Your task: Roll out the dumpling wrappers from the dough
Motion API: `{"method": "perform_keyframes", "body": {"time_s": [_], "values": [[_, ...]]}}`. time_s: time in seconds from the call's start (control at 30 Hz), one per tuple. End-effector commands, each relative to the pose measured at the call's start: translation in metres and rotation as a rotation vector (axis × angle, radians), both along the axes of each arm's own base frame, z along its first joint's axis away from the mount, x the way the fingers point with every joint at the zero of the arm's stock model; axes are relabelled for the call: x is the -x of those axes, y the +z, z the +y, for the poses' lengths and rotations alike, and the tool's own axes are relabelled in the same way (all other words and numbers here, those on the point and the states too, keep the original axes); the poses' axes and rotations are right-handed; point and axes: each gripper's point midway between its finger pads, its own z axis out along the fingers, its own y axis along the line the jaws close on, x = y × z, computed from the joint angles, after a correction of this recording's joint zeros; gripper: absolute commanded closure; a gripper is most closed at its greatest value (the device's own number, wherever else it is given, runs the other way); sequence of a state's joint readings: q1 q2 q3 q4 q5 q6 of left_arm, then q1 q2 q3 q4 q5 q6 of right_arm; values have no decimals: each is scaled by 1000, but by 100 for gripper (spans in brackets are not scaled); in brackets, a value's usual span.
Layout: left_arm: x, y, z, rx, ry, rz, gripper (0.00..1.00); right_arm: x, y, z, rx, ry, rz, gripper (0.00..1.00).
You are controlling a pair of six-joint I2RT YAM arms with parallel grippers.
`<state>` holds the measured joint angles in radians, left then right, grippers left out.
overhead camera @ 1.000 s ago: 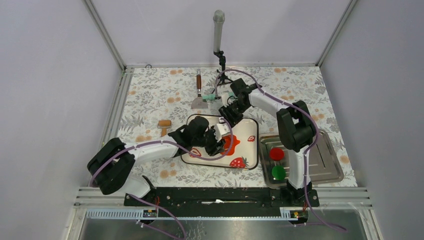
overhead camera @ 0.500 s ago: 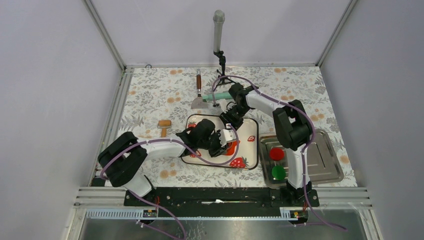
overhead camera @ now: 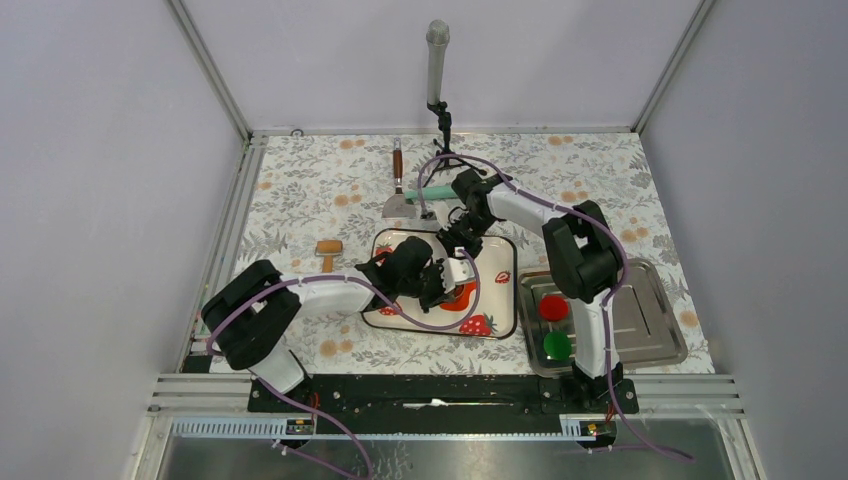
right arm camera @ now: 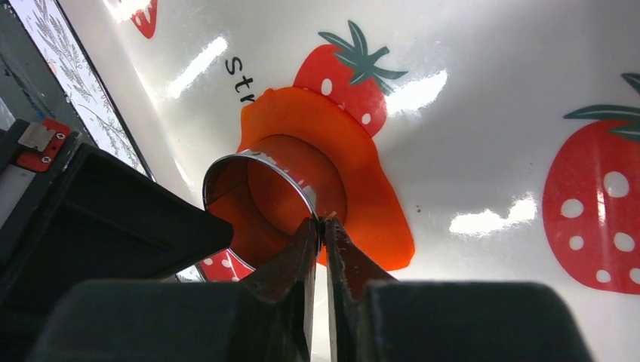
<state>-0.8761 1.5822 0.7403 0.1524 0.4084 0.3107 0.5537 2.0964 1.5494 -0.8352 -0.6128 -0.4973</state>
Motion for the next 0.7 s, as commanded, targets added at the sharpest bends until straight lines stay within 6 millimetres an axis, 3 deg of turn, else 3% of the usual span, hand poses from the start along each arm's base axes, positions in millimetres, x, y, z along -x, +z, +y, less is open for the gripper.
{"method": "perform_keyframes", "body": {"time_s": [0.0, 0.1, 0.4, 0.67], "values": [[0, 12, -14, 44, -55, -14, 100, 5, -4, -3, 21, 36, -37, 95], [3, 3, -9, 22, -57, 1, 100, 7, -7, -9, 39, 34, -57, 100], [7, -27, 11, -54, -16, 49, 100, 19, -22, -30, 128, -17, -68, 100], [-3, -45, 31, -86, 27, 89, 100, 34, -31, -43, 174, -59, -32, 100]]}}
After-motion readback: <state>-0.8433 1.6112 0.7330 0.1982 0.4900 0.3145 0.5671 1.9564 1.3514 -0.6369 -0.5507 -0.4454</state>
